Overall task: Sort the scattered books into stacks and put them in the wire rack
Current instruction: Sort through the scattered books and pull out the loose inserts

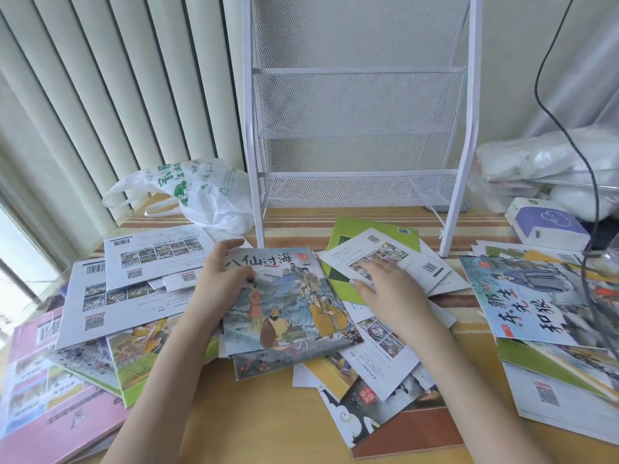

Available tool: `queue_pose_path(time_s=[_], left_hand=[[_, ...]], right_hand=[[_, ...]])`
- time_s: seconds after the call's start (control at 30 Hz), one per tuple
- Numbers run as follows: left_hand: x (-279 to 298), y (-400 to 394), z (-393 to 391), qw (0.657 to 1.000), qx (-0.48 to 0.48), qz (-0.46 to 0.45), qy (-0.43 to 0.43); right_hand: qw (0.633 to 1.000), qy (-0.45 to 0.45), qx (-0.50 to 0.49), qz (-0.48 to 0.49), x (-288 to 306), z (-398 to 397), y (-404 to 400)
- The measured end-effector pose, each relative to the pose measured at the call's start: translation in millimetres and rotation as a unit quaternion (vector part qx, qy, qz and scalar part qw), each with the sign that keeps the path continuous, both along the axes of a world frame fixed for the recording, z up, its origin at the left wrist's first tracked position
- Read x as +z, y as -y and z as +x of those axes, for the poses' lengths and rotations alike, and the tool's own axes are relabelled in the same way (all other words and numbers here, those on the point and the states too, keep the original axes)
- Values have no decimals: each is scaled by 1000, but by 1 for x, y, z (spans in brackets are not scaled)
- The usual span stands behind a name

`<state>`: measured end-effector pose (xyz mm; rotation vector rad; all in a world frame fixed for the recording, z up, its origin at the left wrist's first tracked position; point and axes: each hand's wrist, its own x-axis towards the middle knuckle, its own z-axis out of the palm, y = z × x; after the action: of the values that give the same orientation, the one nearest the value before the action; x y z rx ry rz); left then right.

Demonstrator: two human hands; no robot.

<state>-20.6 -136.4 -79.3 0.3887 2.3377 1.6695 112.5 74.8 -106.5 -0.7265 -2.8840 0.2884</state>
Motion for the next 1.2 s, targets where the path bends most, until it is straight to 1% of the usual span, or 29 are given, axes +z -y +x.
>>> queue_pose_path(time_s=[0.07, 0.17, 0.23, 0.27, 0.33, 0.4, 0.47, 0.57, 0.63, 0.73, 0.87, 0.93, 0.97, 1.0, 1.07, 1.1, 1.17, 1.2], left_hand=[[-2, 0, -1, 1000, -3, 2, 18], [-3, 3, -4, 999, -12, 14, 29], [-2, 3, -4, 999, -12, 30, 19], [-1, 2, -3, 999, -8, 39, 10], [-1, 3, -3, 999, 5, 45, -3], [-2, 4, -4, 999, 13, 46, -11], [-2, 5, -4, 998, 0, 53, -20], [1, 3, -1, 996, -34, 69, -38], [4, 1, 3, 993, -55, 85, -56], [16, -1, 13, 984, -75, 117, -113], [39, 0, 17, 962, -72, 167, -203], [52, 3, 25, 943, -103, 163, -273], [57, 1, 27, 935, -132, 169, -281], [62, 1, 35, 931, -178, 189, -257], [68, -4, 42, 927, -235, 230, -181], [70, -6, 45, 928, -249, 231, -150], [73, -9, 48, 939, -252, 202, -115], [71, -8, 53, 939, -252, 195, -133]], right_hand=[[998, -30, -2, 60, 11, -1, 10], [988, -42, -56, 137, 22, 2, 19], [976, -105, -97, 164, 26, 4, 21], [965, -156, -108, 182, 28, 4, 20], [931, -265, -108, 225, 30, 8, 13], [921, -296, -92, 236, 35, 13, 9], [929, -267, -78, 246, 48, 19, 14], [942, -208, -27, 261, 73, 22, 25], [939, -189, 13, 287, 92, 22, 31], [920, -181, 67, 340, 120, 22, 43], [891, -172, 123, 401, 161, 29, 54], [874, -175, 152, 428, 178, 30, 60], [864, -177, 169, 440, 182, 27, 63], [854, -181, 188, 450, 183, 21, 66], [839, -191, 230, 456, 177, 8, 71], [831, -201, 249, 455, 172, 1, 72], [821, -238, 278, 438, 159, -9, 71], [819, -262, 285, 424, 154, -12, 70]])
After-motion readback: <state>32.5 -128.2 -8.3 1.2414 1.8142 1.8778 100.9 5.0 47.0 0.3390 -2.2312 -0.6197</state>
